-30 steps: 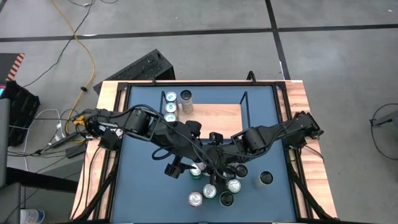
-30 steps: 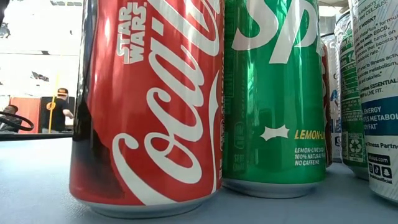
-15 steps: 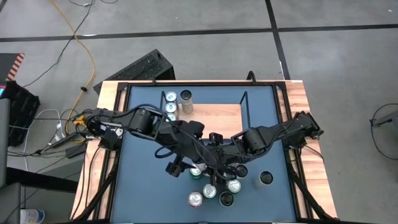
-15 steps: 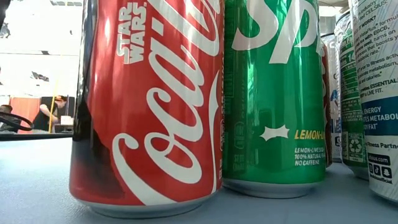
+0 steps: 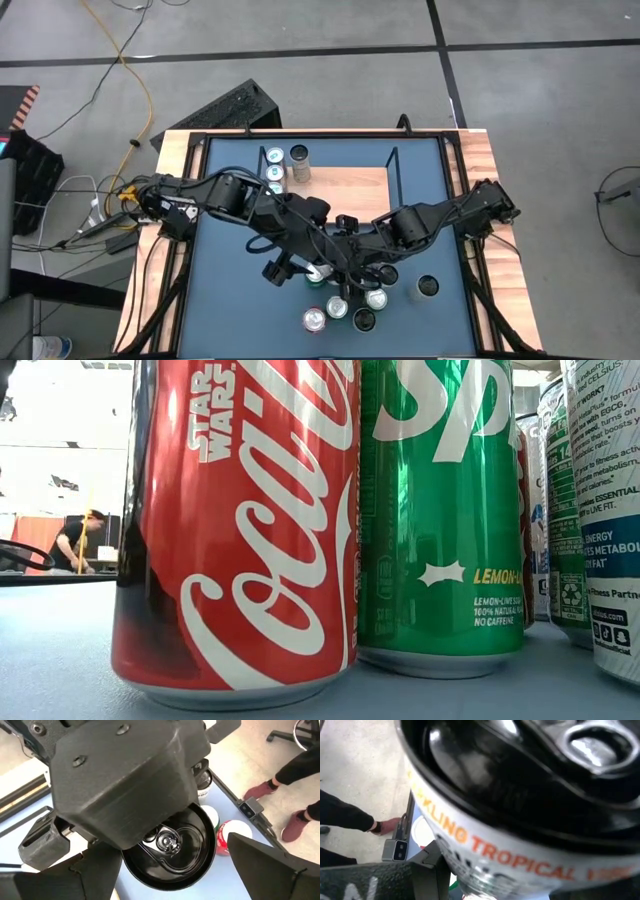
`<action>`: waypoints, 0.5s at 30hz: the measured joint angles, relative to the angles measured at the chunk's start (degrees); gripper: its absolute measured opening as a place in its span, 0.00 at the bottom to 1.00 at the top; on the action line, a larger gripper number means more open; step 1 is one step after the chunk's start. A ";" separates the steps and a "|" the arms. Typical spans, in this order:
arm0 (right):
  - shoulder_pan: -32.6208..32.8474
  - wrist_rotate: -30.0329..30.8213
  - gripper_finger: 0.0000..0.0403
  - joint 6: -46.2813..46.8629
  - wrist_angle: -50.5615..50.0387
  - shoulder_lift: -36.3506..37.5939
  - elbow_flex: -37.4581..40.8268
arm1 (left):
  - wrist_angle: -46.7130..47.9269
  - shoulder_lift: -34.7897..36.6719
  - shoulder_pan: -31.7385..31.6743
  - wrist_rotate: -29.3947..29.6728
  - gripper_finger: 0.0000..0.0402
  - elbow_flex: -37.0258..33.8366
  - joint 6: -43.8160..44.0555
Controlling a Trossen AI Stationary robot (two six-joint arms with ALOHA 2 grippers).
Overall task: Place canned beverage on shelf
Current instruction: Put the bottom white and orange soda can on the shelf aligned with the other white and orange soda can
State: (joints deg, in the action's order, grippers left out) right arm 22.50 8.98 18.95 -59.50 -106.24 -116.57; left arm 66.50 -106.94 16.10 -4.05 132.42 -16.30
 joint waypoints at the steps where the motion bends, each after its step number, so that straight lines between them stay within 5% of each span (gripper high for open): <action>1: 0.00 -0.10 0.56 -0.01 0.01 0.00 0.00 | 0.00 0.00 0.04 0.04 0.84 0.00 -0.22; 15: 0.00 -0.05 0.56 0.03 0.06 0.00 0.00 | -1.01 0.00 0.08 1.50 0.63 0.00 -1.38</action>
State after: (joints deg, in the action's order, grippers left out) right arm 22.50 8.93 18.98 -59.44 -106.24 -116.57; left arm 65.49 -106.94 16.19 -2.55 132.42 -17.68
